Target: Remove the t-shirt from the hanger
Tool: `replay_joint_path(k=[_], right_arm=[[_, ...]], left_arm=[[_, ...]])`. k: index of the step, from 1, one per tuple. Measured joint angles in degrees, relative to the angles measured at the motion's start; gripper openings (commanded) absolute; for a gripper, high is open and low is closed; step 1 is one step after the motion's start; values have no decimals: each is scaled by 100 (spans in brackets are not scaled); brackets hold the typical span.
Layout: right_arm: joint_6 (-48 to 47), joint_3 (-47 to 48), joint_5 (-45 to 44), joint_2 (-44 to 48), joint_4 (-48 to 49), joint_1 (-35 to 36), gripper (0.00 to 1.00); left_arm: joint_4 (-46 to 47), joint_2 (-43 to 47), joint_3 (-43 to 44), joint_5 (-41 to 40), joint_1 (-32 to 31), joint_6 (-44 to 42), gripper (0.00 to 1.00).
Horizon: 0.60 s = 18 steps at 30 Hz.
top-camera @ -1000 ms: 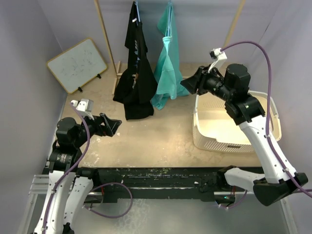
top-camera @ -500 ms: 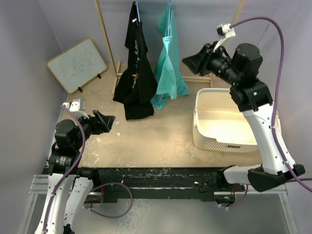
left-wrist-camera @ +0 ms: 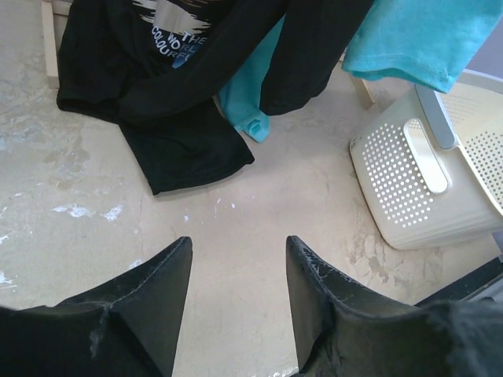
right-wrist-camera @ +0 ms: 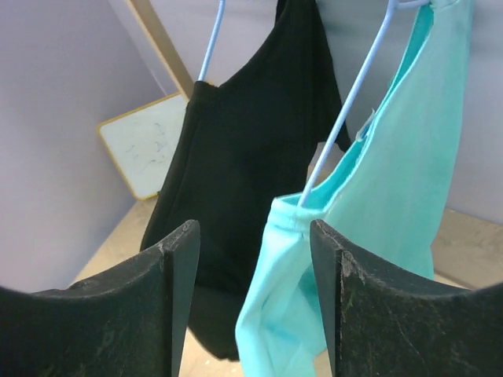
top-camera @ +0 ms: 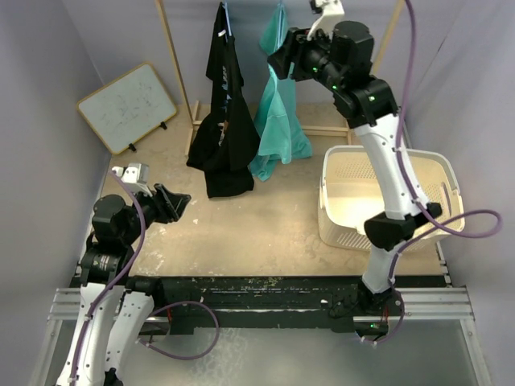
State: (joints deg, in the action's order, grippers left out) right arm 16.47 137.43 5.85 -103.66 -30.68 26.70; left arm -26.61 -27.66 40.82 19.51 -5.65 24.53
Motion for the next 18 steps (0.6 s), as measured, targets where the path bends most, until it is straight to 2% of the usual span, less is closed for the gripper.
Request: replay_joint_path(k=[3, 7, 10, 11, 14, 18], right_arm=[[-59, 595, -387, -540, -157, 122, 61], [-101, 706, -968, -817, -175, 170, 57], [-131, 710, -1314, -892, -153, 162, 49], [-149, 710, -1399, -909, -131, 151, 40], [-205, 734, -1517, -964, 26, 140, 27], [-247, 800, -1554, -1073, 155, 140, 23]], left_arm=[[-4, -66, 0, 79, 0, -28, 56], [-2, -68, 0, 114, 0, -31, 56], [-4, -68, 0, 114, 0, -31, 56], [-4, -68, 0, 114, 0, -31, 56], [-4, -66, 0, 111, 0, -31, 56], [-4, -66, 0, 111, 0, -31, 57]])
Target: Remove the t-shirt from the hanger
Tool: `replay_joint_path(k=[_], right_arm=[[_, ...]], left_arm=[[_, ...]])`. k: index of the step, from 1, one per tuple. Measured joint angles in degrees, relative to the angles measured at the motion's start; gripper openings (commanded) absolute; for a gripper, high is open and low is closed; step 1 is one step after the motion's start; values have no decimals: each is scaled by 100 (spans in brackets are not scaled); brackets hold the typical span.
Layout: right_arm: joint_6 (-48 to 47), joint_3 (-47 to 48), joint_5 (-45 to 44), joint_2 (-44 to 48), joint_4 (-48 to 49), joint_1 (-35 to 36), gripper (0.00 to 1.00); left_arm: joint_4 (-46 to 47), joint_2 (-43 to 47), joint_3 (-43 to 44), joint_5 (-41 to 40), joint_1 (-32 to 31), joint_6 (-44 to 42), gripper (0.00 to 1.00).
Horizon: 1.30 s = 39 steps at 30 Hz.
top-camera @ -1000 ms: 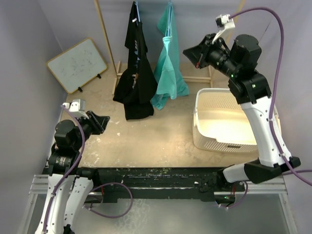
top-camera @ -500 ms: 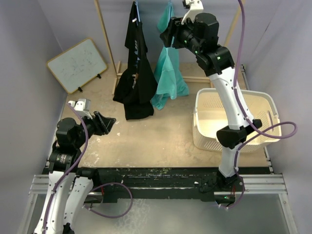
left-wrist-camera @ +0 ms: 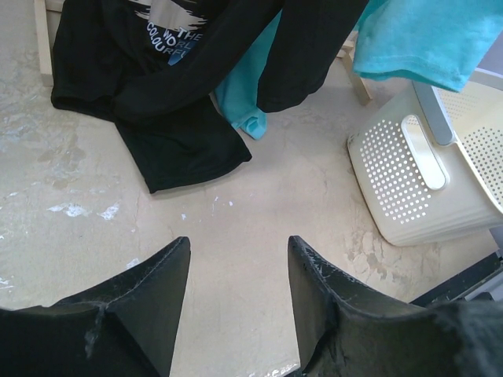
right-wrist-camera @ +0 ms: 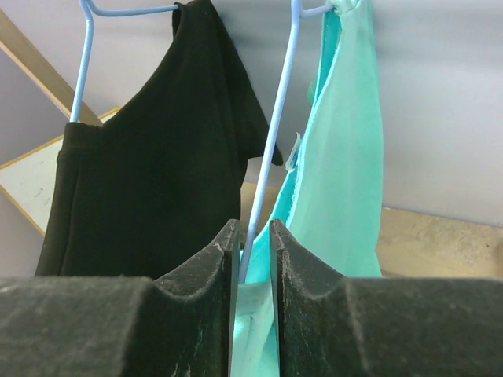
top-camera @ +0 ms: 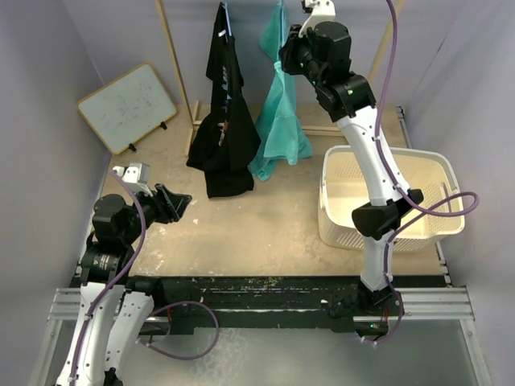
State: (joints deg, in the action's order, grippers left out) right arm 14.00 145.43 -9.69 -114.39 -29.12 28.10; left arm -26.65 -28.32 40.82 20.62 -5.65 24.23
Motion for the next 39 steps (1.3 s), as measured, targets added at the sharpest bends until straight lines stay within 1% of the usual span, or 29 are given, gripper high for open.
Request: replay_joint_path(k=[4, 6, 7, 9, 11, 12, 14, 15, 22, 25, 30, 34, 39], right_arm=[[-48, 37, -7, -118, 11, 0, 23], [-61, 37, -7, -160, 31, 0, 22], [-72, 37, -7, -177, 35, 0, 19], [-85, 39, -28, -201, 50, 0, 2], [-118, 63, -140, -223, 66, 2, 0], [-116, 63, -190, -223, 76, 0, 0], [-151, 63, -269, -223, 83, 0, 0], [-170, 63, -275, -223, 85, 0, 0], [-372, 61, -284, -149, 146, 2, 0], [-428, -61, -299, 35, 203, 0, 0], [-457, -789, -350, 785, 387, 0, 0], [-452, -960, -345, 1322, 411, 0, 0], [-387, -1567, -160, 2262, 365, 0, 0]], left_arm=[[0, -2, 0, 2, 0, 0, 57], [0, -4, 0, 2, 0, 0, 60], [0, -4, 0, 2, 0, 0, 63], [0, -13, 0, 11, 0, 0, 66], [0, -31, 0, 22, 0, 0, 70], [0, -44, 0, 22, 0, 0, 77], [-4, -68, 0, 22, 0, -9, 96], [-9, -74, 2, 20, 0, -22, 100], [-57, 24, 24, -28, 0, -85, 99], [-37, 146, 24, -24, 0, -87, 99], [57, 328, 24, 44, 0, -101, 99], [96, 361, 24, 120, 0, -131, 99], [205, 411, 24, 315, 0, -136, 99]])
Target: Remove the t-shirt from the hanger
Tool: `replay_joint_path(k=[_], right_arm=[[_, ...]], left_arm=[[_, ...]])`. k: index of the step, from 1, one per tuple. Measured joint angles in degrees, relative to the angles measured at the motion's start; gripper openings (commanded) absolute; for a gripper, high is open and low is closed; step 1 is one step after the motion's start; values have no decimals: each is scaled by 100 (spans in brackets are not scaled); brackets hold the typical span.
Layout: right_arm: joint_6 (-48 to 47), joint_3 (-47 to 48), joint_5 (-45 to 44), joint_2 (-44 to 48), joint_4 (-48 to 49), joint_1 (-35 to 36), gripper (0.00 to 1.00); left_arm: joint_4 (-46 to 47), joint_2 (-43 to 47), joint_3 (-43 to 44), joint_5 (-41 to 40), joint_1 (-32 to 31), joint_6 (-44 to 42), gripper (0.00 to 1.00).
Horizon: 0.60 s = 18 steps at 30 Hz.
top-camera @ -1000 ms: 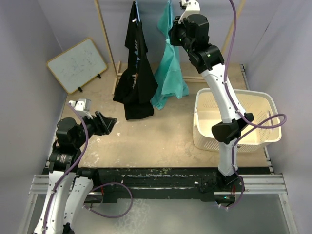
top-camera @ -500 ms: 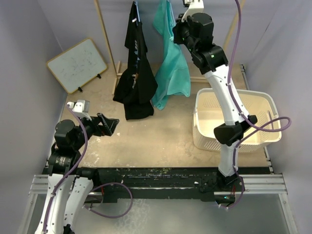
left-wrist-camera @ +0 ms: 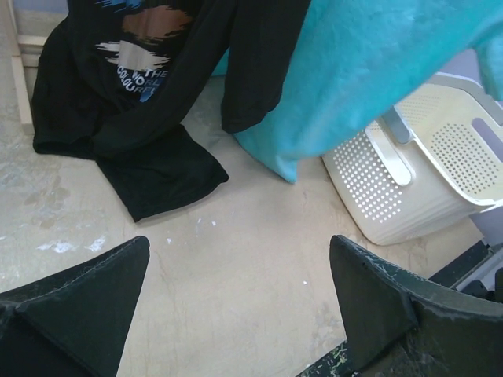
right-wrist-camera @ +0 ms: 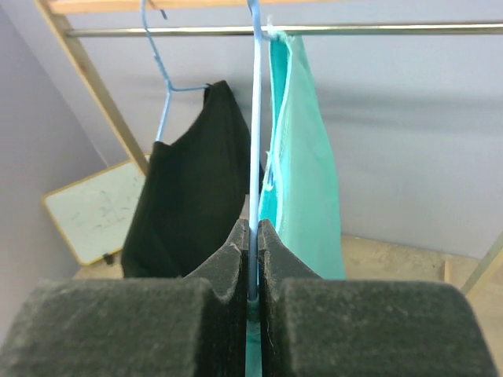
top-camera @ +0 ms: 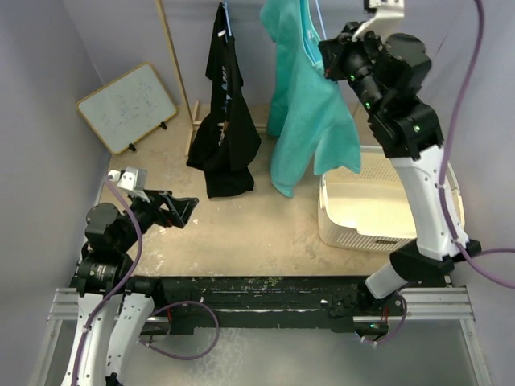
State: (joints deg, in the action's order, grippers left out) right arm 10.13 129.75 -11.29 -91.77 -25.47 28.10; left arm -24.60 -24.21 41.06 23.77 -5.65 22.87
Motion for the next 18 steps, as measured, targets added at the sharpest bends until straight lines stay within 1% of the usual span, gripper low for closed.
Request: replay_joint_path(k=[5, 9, 13, 18], right_arm=[[212, -310, 444, 789, -208, 0, 0], [396, -1029, 1003, 1604, -315, -2, 0], [549, -1790, 1589, 2400, -592, -2, 0], [693, -2457, 2524, 3185, -949, -2, 0]], left_arm=[[245, 39, 0, 299, 0, 9, 99], [549, -17, 131, 442, 0, 68, 99], [761, -485, 946, 658, 0, 63, 99], [1075, -1117, 2328, 1088, 0, 4, 99]])
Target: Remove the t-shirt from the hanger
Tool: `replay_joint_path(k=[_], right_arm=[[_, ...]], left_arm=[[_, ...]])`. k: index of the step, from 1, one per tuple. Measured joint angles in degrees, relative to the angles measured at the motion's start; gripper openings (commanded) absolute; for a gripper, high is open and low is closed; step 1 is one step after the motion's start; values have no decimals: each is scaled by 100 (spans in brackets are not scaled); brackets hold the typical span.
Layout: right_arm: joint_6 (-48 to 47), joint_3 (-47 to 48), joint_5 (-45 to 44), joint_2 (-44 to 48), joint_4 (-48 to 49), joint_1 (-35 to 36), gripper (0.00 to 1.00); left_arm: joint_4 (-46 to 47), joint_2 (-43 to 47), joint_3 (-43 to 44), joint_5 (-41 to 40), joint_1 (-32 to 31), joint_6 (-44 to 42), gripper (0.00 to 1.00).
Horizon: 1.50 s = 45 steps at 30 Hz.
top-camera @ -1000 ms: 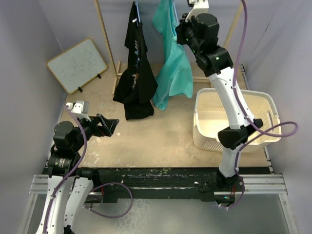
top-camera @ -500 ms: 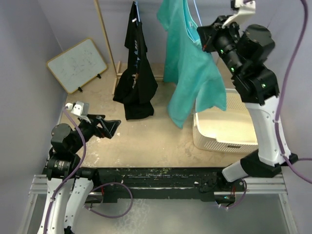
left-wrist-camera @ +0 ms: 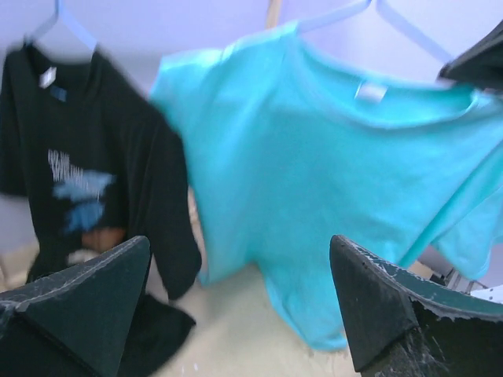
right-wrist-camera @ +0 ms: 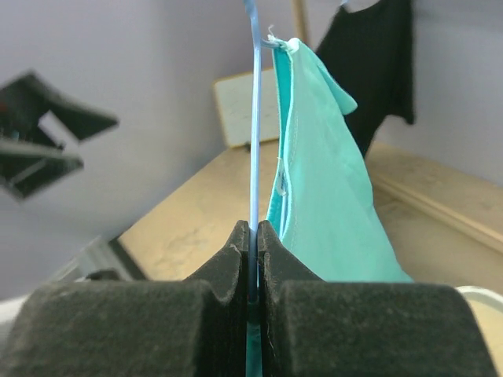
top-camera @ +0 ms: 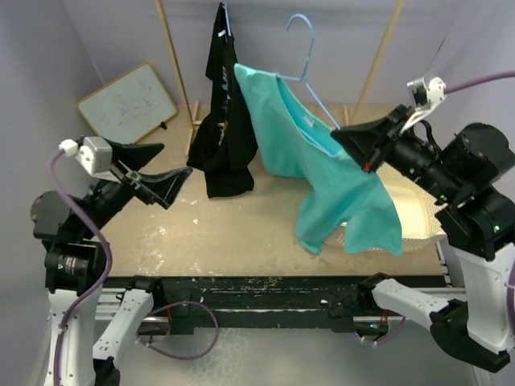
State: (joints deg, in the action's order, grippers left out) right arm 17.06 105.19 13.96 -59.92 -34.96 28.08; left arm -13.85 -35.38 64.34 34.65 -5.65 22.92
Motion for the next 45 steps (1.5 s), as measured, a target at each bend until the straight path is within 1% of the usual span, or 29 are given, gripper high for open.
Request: replay_joint_path(k=[1, 5, 6, 12, 17, 21, 24, 32, 36, 40, 45], right_arm=[[24, -59, 168, 90, -50, 0, 0], [107, -247, 1062, 417, -251, 0, 0], [131, -278, 1266, 466, -273, 0, 0], [313, -492, 2358, 553, -63, 0, 0], [439, -623, 2940, 142, 295, 4, 0], [435, -776, 3213, -247, 498, 2, 0], [393, -896, 3359, -490, 542, 2, 0], [260, -1010, 3735, -599, 756, 0, 0], [245, -1010, 3866, -599, 951, 0, 0], [249, -1036, 3963, -651, 1121, 0, 0], [251, -1106, 3978, -807, 1193, 0, 0]], left_arm=[[52, -83, 286, 111, 0, -4, 99], [350, -175, 986, 492, 0, -17, 99], [546, -186, 1237, 728, 0, -2, 99], [1399, -256, 1462, 1405, 0, 190, 99], [1803, -782, 1609, 1912, -2, 199, 99], [1910, -1259, 1528, 2205, 0, 192, 99], [1941, -1438, 1357, 2417, -2, 173, 99], [2138, -1829, 946, 2903, -2, 236, 90], [2417, -2013, 627, 3018, 0, 466, 87], [2887, -2131, 334, 3080, -2, 826, 86], [3386, -2175, 238, 3128, -4, 1165, 86]])
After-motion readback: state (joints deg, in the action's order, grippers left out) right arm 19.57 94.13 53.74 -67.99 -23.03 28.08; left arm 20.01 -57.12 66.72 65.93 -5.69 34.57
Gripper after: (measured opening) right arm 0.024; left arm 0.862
